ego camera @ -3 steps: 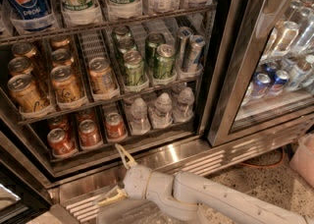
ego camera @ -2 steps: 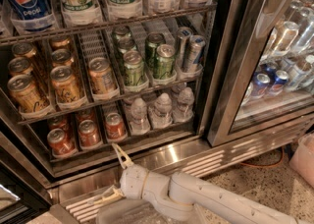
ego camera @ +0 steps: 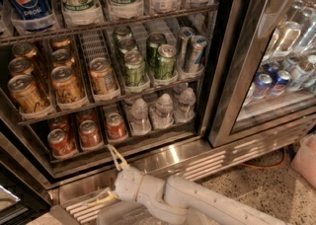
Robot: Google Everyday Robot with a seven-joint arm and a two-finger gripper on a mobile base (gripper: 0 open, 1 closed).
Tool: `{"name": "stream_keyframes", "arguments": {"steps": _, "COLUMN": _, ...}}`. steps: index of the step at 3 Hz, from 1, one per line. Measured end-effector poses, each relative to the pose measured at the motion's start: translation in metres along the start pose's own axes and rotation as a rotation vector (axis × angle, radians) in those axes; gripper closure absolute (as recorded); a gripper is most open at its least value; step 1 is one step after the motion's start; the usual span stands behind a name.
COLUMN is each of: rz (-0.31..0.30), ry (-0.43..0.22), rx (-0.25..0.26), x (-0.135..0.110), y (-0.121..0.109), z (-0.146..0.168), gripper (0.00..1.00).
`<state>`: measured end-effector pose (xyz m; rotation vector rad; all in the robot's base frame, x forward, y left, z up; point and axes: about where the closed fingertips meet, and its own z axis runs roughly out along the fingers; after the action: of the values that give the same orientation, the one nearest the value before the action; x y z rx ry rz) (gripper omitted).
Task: Pick coke can from bottom shelf of fridge
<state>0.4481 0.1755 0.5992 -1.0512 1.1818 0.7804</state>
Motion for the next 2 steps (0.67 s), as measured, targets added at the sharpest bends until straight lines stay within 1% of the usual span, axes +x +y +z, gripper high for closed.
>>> {"name": "stream_keyframes", "arguments": {"steps": 1, "rz": -0.028, "ry": -0.042, "rx": 0.031, "x": -0.002, "y": 0.002, "z": 0.021, "gripper": 0.0}}
{"name": "stream_keyframes", "arguments": {"steps": 2, "rz": -0.068, "ry": -0.062, "rx": 0.038, "x": -0.007, "y": 0.001, "z": 0.043, "gripper": 0.0}}
